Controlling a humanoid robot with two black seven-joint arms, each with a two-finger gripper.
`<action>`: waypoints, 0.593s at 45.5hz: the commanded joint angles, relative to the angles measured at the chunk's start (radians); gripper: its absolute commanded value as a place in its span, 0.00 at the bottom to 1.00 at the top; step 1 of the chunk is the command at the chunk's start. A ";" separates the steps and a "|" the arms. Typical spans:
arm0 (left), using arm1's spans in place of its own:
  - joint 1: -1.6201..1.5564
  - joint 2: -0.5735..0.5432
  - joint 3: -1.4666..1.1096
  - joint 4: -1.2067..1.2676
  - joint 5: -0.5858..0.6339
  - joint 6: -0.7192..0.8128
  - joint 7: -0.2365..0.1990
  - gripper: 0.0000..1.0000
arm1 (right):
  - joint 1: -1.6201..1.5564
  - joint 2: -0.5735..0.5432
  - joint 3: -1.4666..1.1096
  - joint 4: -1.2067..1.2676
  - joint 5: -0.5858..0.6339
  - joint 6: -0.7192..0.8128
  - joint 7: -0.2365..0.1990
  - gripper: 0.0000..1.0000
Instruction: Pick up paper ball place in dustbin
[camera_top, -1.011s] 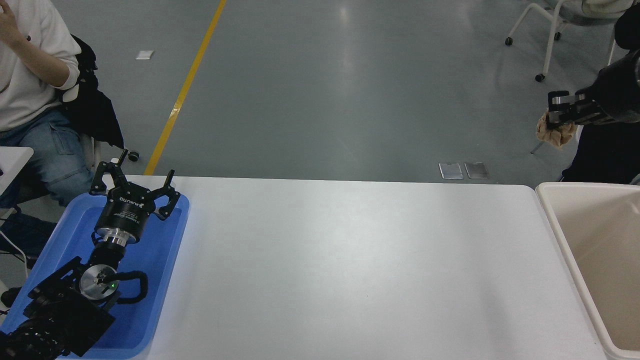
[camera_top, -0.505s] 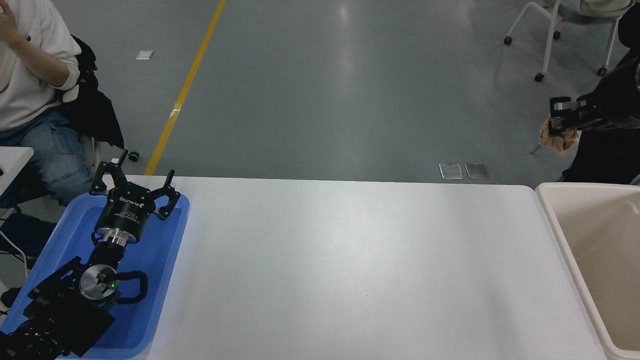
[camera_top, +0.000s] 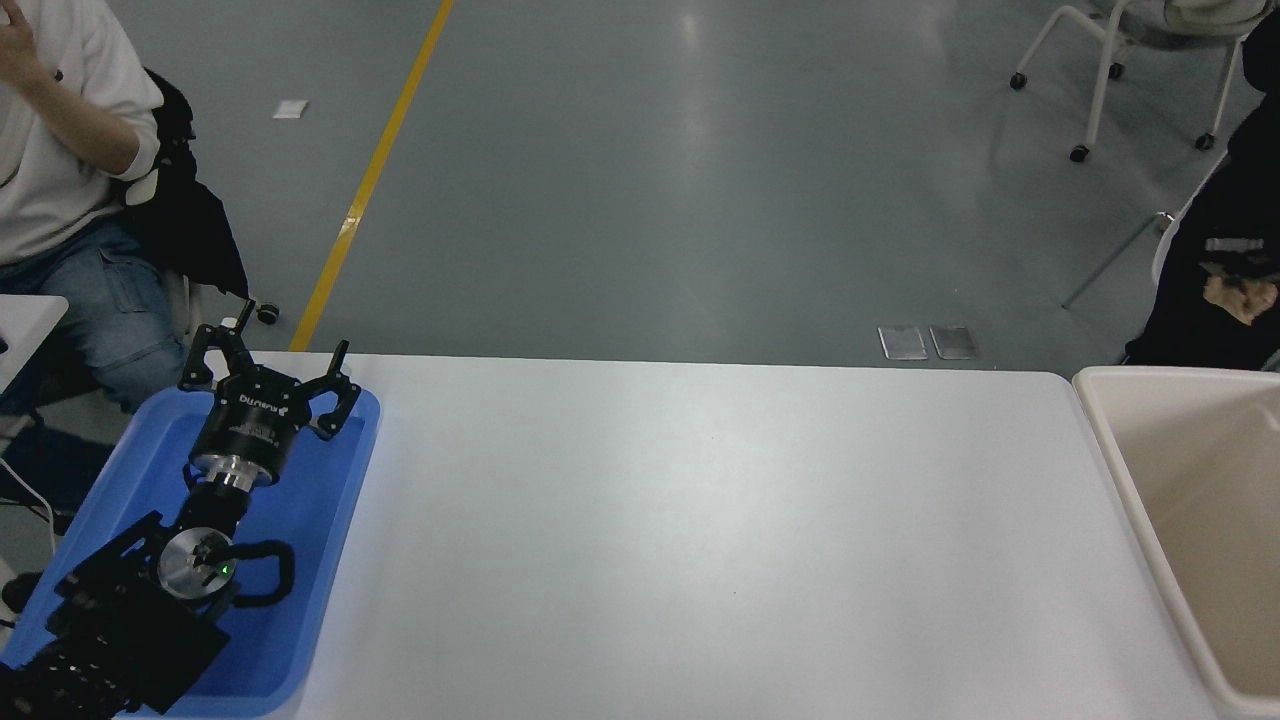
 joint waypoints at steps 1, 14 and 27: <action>0.000 0.000 0.000 -0.001 0.000 0.000 0.002 1.00 | -0.323 0.042 0.047 -0.252 0.156 -0.148 -0.024 0.00; 0.000 0.000 0.000 0.000 0.000 0.000 0.000 1.00 | -0.597 0.137 0.108 -0.444 0.258 -0.308 -0.024 0.00; 0.000 0.000 0.000 0.000 0.000 0.000 0.000 1.00 | -0.762 0.211 0.317 -0.475 0.261 -0.388 -0.023 0.00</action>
